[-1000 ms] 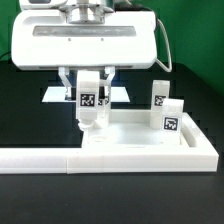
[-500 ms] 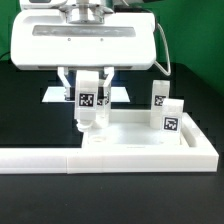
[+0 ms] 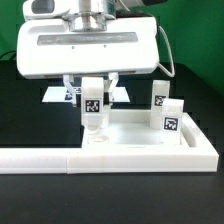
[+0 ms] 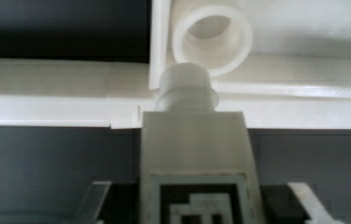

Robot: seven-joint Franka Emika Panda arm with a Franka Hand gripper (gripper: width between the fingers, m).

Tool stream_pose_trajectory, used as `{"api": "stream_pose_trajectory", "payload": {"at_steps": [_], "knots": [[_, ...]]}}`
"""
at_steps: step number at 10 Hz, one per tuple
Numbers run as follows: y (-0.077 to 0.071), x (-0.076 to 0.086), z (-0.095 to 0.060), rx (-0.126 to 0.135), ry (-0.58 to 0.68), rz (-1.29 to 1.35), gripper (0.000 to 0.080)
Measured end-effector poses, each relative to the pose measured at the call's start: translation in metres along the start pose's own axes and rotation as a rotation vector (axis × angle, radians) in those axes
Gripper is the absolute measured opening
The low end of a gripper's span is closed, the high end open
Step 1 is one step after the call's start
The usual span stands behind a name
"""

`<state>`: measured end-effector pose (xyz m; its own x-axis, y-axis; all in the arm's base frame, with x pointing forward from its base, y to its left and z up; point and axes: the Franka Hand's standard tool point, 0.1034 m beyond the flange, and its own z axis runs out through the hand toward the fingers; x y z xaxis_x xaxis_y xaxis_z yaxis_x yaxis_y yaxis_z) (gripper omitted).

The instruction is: Assemble square table

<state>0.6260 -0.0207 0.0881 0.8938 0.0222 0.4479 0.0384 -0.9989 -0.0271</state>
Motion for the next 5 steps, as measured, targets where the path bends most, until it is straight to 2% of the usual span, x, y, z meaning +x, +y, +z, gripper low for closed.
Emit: {"api": "stream_pose_trajectory", "payload": {"at_steps": [2,5], "knots": [[0.0005,-0.0010,0.0011,0.009,-0.001,0.016,0.0287],[-0.0037,-0.0018,0.0015,0.010,0.000,0.038,0.0287]]}}
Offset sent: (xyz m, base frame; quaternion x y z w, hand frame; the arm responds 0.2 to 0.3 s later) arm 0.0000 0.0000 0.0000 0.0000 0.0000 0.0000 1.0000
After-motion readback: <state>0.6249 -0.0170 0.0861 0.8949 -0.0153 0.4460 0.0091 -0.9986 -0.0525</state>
